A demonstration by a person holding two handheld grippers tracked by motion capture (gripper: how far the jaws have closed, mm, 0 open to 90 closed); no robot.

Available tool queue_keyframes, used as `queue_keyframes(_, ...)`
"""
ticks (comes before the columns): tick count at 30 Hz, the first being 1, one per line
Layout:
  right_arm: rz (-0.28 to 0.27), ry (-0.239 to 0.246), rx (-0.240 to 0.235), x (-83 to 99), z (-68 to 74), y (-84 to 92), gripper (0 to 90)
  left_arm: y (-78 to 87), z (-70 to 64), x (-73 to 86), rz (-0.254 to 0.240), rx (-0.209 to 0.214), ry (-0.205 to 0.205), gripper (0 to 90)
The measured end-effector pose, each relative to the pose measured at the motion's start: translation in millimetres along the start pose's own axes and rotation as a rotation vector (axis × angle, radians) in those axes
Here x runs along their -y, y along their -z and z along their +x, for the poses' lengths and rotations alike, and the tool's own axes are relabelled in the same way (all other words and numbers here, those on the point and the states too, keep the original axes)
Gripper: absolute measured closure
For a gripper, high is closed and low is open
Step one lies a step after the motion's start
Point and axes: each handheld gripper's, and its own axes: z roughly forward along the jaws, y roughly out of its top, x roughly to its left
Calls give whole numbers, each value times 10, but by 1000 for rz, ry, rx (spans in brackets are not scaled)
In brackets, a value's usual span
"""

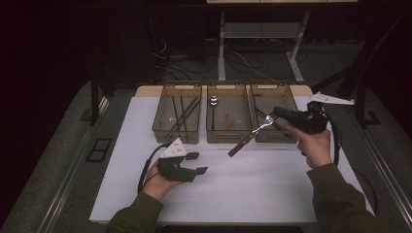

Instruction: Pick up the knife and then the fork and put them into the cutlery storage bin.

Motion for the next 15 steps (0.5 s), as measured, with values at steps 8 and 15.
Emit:
queue_keyframes(8, -58, -3, 118, -334, -333, 325, 880, 109, 54, 172, 3, 17, 16, 245)
queue_keyframes(15, -70, 9, 224, -510, -588, 454, 880, 166, 101, 276, 5, -5, 36, 143)
